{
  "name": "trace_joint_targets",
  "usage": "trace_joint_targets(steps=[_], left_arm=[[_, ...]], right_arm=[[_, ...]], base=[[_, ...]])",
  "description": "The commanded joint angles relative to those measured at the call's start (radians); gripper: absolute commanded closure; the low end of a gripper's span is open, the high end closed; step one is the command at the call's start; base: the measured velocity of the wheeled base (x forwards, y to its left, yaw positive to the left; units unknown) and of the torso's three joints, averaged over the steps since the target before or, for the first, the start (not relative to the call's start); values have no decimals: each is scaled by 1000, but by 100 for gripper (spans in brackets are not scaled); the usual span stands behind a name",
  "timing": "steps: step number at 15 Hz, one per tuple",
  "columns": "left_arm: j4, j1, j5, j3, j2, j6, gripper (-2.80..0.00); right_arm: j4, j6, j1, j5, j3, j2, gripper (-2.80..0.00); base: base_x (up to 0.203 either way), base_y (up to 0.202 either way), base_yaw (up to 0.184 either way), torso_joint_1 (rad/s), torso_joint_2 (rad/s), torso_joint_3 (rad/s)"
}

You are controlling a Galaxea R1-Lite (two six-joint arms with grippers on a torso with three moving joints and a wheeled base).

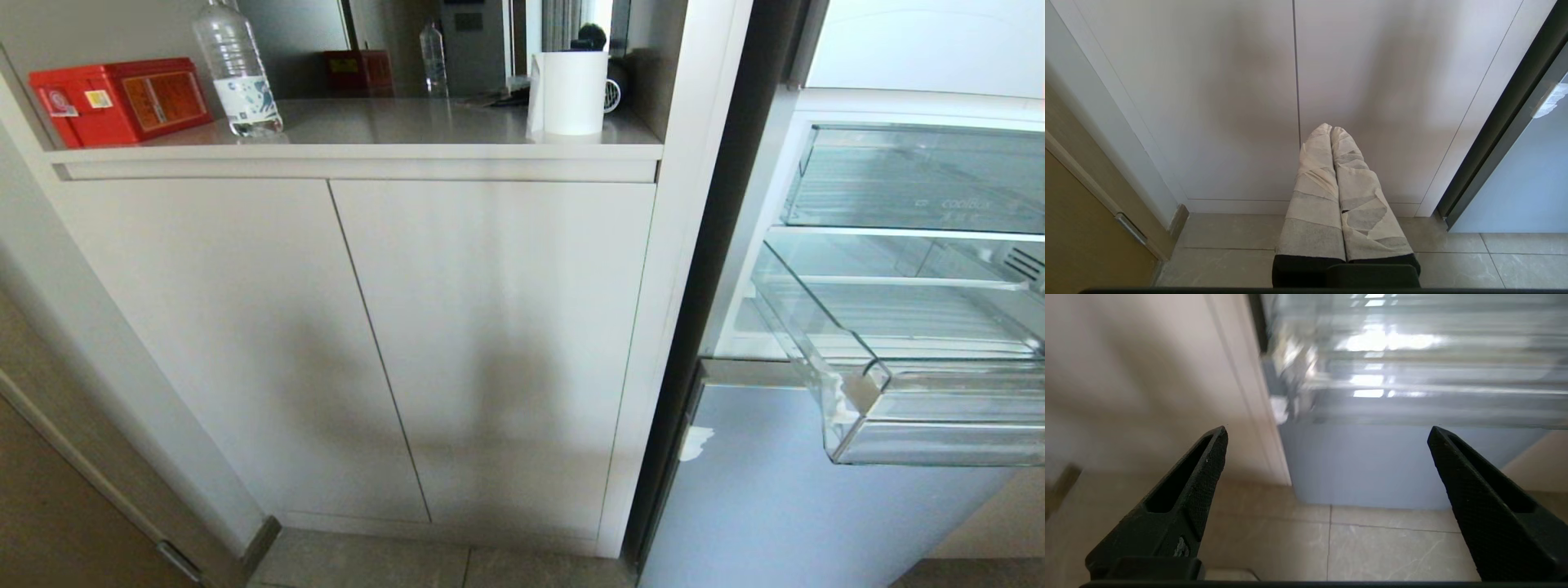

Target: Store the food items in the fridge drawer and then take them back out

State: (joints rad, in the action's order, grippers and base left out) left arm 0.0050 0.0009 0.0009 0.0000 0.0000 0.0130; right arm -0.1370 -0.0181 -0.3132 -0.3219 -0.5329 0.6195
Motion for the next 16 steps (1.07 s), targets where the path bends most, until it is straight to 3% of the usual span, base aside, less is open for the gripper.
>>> trace_joint_targets(steps=[1, 4, 7, 9, 10, 14, 16], left_arm=[[0, 1, 1, 0, 2, 0, 0], [0, 1, 1, 0, 2, -1, 0], [1, 1, 1, 0, 2, -1, 0], [0, 1, -1, 0, 2, 1, 0], [0, 1, -1, 0, 2, 1, 0], [0, 1, -1, 0, 2, 1, 0], [0, 1, 0, 0, 2, 0, 0]], right_arm=[[-1, -7, 167, 121, 88, -107, -280], [-1, -32, 244, 185, 220, -268, -280], [2, -60, 272, 195, 335, -404, -280], [74, -74, 284, 197, 431, -435, -280], [143, -82, 289, 199, 489, -460, 0], [204, -116, 307, 240, 531, -622, 0], [163, -120, 308, 264, 534, -621, 0]], base=[[0, 0, 0, 0, 0, 0], [0, 0, 0, 0, 0, 0], [0, 0, 0, 0, 0, 0], [0, 0, 0, 0, 0, 0], [0, 0, 0, 0, 0, 0], [0, 0, 0, 0, 0, 0], [0, 0, 0, 0, 0, 0]])
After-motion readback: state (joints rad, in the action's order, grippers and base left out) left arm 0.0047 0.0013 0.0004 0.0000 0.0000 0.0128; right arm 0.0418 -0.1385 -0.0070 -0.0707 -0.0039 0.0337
